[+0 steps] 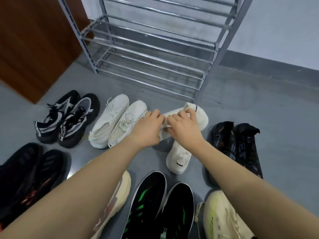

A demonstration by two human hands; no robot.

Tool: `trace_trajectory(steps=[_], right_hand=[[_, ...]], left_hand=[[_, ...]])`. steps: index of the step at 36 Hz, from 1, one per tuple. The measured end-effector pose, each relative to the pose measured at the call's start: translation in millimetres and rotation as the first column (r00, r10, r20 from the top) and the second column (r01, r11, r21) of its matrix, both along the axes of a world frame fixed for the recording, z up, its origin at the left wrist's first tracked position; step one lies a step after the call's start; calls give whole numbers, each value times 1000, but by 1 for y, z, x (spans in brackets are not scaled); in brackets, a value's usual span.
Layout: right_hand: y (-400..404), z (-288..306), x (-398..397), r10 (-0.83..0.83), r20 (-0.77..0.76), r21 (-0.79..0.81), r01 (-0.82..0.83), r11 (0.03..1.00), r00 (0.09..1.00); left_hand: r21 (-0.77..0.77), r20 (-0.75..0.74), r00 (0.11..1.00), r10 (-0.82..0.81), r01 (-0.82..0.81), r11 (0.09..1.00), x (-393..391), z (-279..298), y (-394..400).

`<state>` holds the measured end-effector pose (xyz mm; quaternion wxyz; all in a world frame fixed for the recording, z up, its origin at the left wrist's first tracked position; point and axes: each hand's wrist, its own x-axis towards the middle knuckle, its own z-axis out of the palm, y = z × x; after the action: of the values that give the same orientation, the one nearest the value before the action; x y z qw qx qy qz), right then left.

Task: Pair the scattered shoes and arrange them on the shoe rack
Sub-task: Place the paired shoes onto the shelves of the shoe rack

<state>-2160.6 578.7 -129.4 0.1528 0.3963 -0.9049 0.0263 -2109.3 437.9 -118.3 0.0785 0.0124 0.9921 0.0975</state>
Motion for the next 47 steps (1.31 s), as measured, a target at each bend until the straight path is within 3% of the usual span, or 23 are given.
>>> trace_trajectory(steps=[4, 7, 12, 16, 18, 21, 24, 27, 30, 32, 37, 43, 47], right_hand=[[3, -1, 2, 16, -10, -79, -17, 997, 1000], [0, -9, 10, 72, -38, -83, -75, 994, 997], [-5, -8, 18, 88, 3, -148, -86, 985, 996], [2, 2, 13, -59, -9, -114, 58, 992, 998], [3, 10, 11, -198, 112, 17, 197, 980, 974], [4, 11, 11, -345, 374, 235, 273, 933, 861], [2, 5, 16, -413, 540, 274, 311, 910, 733], [0, 6, 17, -426, 536, 264, 335, 904, 728], [-2, 11, 17, -439, 521, 252, 360, 898, 732], [-2, 12, 20, -454, 521, 246, 382, 891, 723], [2, 6, 29, -474, 518, 258, 398, 880, 712], [-2, 2, 34, -433, 561, 158, 422, 893, 706], [-6, 1, 36, -393, 534, 89, 413, 906, 749]], left_hand=[[40, 49, 998, 25, -27, 999, 6, -2, -1], [-11, 84, 996, 23, -22, 1000, 10, -6, -1], [8, 35, 999, 18, -18, 1000, 13, -9, -9], [-69, -47, 998, -48, 45, 997, 13, -7, -16], [-79, -67, 995, -75, 70, 994, 13, -7, -18], [-98, -123, 980, -156, 144, 985, 13, -9, -21], [-126, -183, 952, -246, 226, 966, 9, -12, -23], [-132, -230, 936, -267, 242, 961, 6, -11, -24], [-43, -222, 952, -212, 208, 977, 7, -7, -20], [16, -108, 984, -143, 146, 989, 9, -4, -15], [247, -6, 976, 216, -208, 947, 11, -1, 2], [138, 140, 941, 307, -326, 935, 14, -13, 23], [220, 162, 912, 376, -405, 888, 14, -17, 27]])
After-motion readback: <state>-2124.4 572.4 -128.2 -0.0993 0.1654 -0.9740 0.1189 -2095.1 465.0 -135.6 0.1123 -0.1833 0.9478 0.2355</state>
